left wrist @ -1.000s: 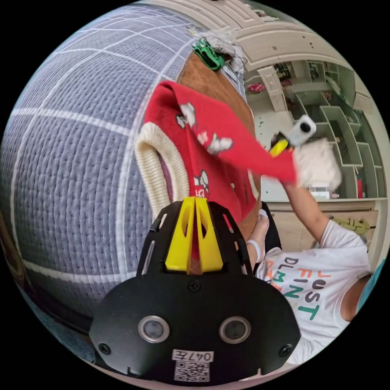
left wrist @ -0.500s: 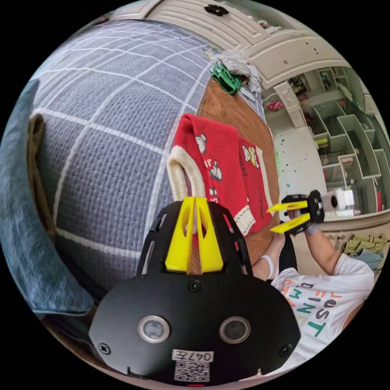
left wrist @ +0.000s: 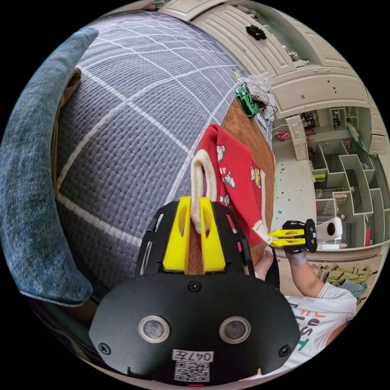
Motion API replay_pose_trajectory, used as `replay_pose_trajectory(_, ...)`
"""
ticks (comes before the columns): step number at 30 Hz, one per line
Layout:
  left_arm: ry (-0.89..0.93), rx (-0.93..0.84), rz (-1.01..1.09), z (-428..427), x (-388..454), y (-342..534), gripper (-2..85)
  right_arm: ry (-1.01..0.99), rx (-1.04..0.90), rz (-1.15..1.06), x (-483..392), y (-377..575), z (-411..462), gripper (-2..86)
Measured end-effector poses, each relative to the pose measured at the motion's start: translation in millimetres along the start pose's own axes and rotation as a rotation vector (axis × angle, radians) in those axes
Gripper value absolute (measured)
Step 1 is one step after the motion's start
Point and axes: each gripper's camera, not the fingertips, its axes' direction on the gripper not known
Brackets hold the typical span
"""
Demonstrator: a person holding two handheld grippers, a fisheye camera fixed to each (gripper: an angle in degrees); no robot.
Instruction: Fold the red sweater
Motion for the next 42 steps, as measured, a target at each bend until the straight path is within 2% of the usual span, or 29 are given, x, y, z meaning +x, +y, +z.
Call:
replay_pose_trajectory(2, 0.006, -0.010, -0.003, 9, -7, 2, 4.6, -0.033, -0.017, 0.059, 7, 7, 8, 0.1)
replay_pose_trajectory(4, 0.013, -0.027, -0.010, 18, -13, 3, 5.2, -0.013, -0.164, 0.084, 13, 19, 32, 1.6)
replay_pose_trajectory(6, 0.023, -0.043, -0.013, 26, -19, 4, 5.8, -0.071, -0.226, 0.077, 15, 23, 36, 3.0)
replay_pose_trajectory(8, 0.025, -0.056, -0.008, 31, -22, 5, 6.3, -0.082, -0.164, 0.043, 13, 23, 18, 3.4)
replay_pose_trajectory(10, 0.008, -0.049, 0.000, 29, -21, 5, 6.5, -0.012, -0.082, 0.017, 18, 13, -10, 3.2)
replay_pose_trajectory(15, 0.012, -0.055, 0.005, 35, -29, -4, 6.5, 0.259, -0.047, 0.093, 66, -19, -29, 3.1)
replay_pose_trajectory(18, 0.006, -0.113, 0.009, 52, -35, -9, 6.6, 0.359, -0.090, 0.103, 88, -35, -14, 3.5)
replay_pose_trajectory(21, -0.004, -0.124, 0.022, 55, -36, -15, 6.7, 0.415, -0.217, 0.128, 105, -33, 22, 3.5)
replay_pose_trajectory(23, 0.001, -0.129, 0.018, 58, -42, -18, 6.8, 0.417, -0.176, 0.131, 104, -24, 26, 3.4)
replay_pose_trajectory(26, 0.029, -0.121, 0.006, 56, -51, -19, 6.9, 0.420, -0.154, 0.142, 82, -18, 7, 3.5)
replay_pose_trajectory(30, 0.018, -0.098, 0.004, 45, -54, -22, 7.2, 0.357, -0.008, -0.016, -19, 15, -36, 2.6)
replay_pose_trajectory(34, 0.060, -0.044, -0.016, 31, -57, -19, 7.9, 0.360, -0.074, -0.107, -100, 64, -12, 1.5)
replay_pose_trajectory(37, 0.022, -0.052, -0.048, 30, -59, -5, 8.8, 0.410, -0.218, -0.083, -109, 95, 35, 1.2)
replay_pose_trajectory(39, 0.015, -0.067, -0.057, 34, -59, 4, 9.5, 0.432, -0.158, -0.076, -113, 106, 27, 1.2)
replay_pose_trajectory(42, 0.028, -0.033, -0.075, 28, -62, 11, 10.0, 0.361, -0.130, 0.012, -107, 117, -9, 1.5)
